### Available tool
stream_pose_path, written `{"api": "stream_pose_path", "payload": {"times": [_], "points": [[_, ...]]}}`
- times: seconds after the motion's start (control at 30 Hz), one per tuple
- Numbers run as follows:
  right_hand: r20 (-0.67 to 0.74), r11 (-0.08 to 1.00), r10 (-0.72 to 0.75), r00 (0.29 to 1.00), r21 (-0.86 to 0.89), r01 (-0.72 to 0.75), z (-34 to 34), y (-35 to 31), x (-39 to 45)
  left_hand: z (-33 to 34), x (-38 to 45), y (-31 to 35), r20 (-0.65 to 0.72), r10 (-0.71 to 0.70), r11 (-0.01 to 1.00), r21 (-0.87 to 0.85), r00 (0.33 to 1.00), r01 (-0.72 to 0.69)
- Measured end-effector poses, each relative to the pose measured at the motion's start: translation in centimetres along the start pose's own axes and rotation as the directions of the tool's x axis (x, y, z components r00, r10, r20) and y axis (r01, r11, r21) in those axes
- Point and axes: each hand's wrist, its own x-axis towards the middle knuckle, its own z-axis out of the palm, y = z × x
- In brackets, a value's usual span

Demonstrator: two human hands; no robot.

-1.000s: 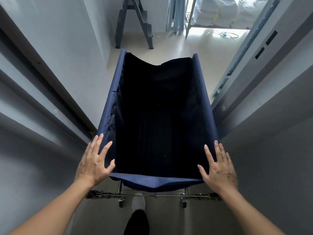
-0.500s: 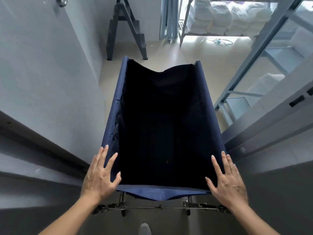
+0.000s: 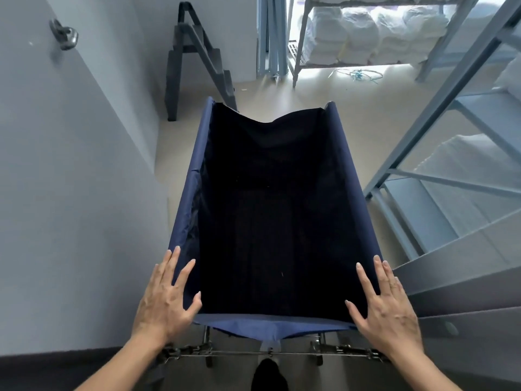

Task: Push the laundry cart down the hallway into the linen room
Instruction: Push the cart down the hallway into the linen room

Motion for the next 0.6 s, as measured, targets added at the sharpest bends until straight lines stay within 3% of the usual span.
{"api": "stream_pose_path", "payload": {"times": [0.6], "points": [[0.106,0.989,0.113,0.988,0.083,-0.122,-3.1,-2.8,23.3,-2.0,26.2,-2.4,0.033,0.088,0.996,0.023,0.996,-0.089]]}}
